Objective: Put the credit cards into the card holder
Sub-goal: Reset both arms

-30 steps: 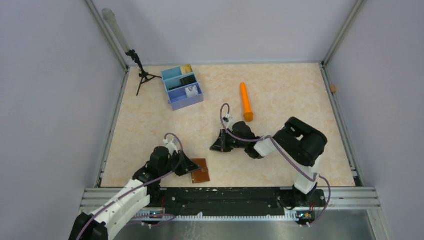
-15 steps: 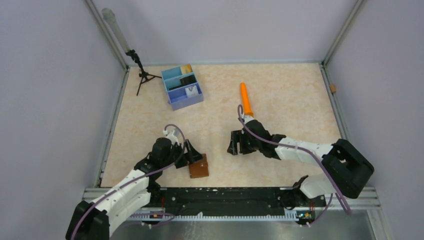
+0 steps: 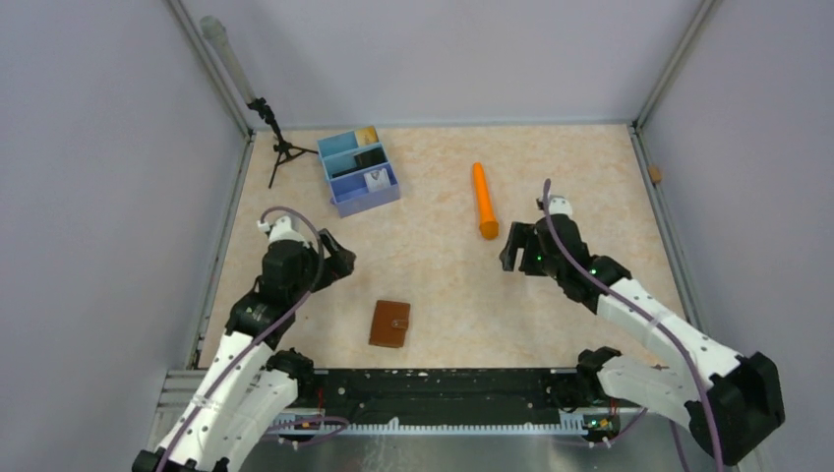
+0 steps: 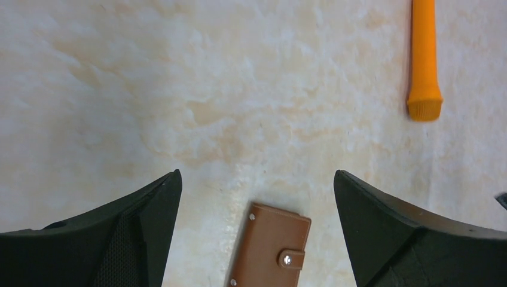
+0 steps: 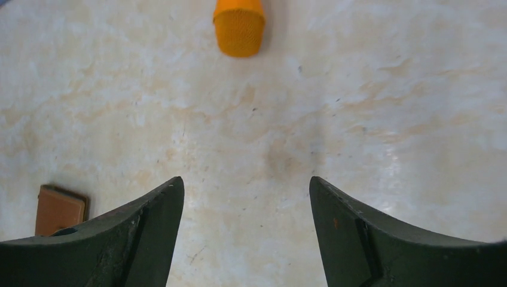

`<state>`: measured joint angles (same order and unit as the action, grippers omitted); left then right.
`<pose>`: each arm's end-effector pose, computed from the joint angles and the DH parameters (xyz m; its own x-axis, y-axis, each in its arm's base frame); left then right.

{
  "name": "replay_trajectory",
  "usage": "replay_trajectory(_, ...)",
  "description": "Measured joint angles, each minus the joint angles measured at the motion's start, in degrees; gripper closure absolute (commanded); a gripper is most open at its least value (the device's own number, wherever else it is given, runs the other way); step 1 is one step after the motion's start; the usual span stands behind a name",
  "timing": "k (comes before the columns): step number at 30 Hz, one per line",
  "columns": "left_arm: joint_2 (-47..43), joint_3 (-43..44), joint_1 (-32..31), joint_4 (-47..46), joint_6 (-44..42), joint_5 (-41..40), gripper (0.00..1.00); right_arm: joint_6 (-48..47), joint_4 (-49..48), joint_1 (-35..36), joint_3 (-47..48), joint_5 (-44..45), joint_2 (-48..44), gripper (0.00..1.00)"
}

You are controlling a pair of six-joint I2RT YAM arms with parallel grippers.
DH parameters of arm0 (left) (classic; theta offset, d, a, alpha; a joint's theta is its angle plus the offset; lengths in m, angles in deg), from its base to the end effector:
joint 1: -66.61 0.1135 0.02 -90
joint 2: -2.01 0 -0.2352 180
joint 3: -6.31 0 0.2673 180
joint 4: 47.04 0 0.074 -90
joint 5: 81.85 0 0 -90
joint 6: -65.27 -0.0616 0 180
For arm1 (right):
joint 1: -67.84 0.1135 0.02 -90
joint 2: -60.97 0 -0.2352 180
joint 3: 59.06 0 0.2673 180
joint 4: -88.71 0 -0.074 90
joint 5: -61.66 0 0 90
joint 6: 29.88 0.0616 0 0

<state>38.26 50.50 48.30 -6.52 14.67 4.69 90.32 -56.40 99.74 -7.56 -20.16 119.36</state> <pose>0.1998 -0.0622 0.2165 -0.5634 -0.4809 -0.6718 -0.1195 0.8520 -0.5097 0.2277 0.1314 0.1918 -0.7067 0.1466 -0.6922 -0.0897 0.9518 0.2932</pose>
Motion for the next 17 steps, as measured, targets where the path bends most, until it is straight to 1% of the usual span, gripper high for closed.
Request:
replay_trajectory(3,-1.7,6.3,1.3,4.4,-3.4,-5.8,0.01,-1.0,2.6,-0.1,1.8,6.5,-5.3,0.23)
replay_trajectory(5,-2.7,9.2,1.4,5.5,-5.7,-8.8,0.01,-2.3,3.2,-0.1,2.2,11.0,-9.4,0.23)
replay_trajectory(8,-4.2,11.5,1.4,7.0,-8.4,-12.8,0.01,-3.8,3.6,-0.1,2.1,15.0,-13.9,0.23)
replay_trajectory(12,-5.2,12.0,1.4,8.6,-10.7,-15.7,0.01,-5.2,3.4,-0.2,2.0,17.4,-18.0,0.23)
replay_trajectory(17,-7.2,12.0,1.4,9.7,-11.6,-17.0,0.01,-5.8,3.4,-0.2,2.0,18.4,-18.9,0.23)
